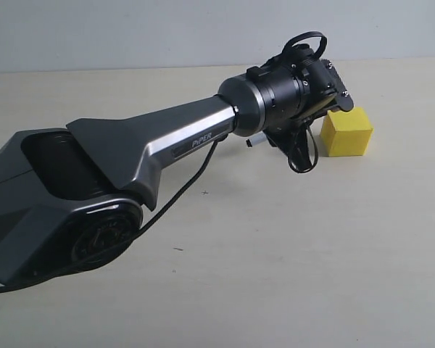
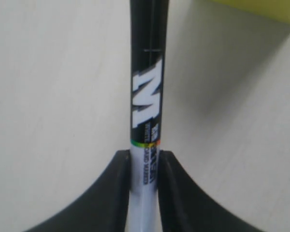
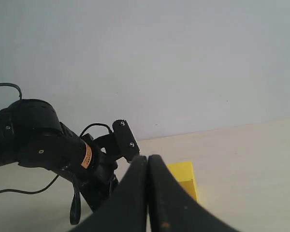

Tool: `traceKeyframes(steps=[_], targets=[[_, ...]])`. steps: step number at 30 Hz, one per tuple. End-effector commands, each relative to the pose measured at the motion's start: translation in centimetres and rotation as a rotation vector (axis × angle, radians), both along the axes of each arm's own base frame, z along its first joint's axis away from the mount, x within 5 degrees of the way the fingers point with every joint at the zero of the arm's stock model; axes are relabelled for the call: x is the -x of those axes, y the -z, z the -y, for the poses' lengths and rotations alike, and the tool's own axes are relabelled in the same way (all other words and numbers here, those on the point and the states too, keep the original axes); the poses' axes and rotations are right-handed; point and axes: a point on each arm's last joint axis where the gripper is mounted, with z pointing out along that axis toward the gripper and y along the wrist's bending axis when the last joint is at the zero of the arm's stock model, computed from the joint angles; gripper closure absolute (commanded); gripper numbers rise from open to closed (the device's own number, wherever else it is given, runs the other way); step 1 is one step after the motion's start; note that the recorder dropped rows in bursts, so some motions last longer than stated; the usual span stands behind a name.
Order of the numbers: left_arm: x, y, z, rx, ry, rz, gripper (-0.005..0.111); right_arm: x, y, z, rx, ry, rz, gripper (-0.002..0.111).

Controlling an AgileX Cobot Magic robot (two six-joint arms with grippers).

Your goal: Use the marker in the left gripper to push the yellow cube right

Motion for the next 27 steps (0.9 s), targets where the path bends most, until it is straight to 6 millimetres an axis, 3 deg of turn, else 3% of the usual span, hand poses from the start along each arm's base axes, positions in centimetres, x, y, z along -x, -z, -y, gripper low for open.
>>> traceKeyframes(steps=[1,10,13,18,23,27], targets=[[0.2,-0.5,0.6,0.041,0.021,0.016,0.107,0.0,0.1,0.0,0.010,0.007,0.003,0.108],[0.1,-0.7,0.8,0.054,0.035,0.035,0.107,0.0,0.1,0.0,0.010,0.007,0.003,0.108],[0.0,-1.6,0.5,0.030,0.033,0.066,0.107,0.0,0.1,0.0,0.010,0.007,0.003,0.108],[0.2,-4.7,-0.1,0.084,-0.067,0.079,0.107,0.0,0.1,0.0,0.010,0.007,0.003,0.108],[0.3,-5.9,-2.1,0.093,-0.196,-0.087,0.107,0.0,0.1,0.0,0.010,0.007,0.003,0.108],[-0.8,-5.8,-3.5,0.174,-0.291,-0.198,0.107,0.0,0.1,0.0,0.010,0.007,0.003,0.108]])
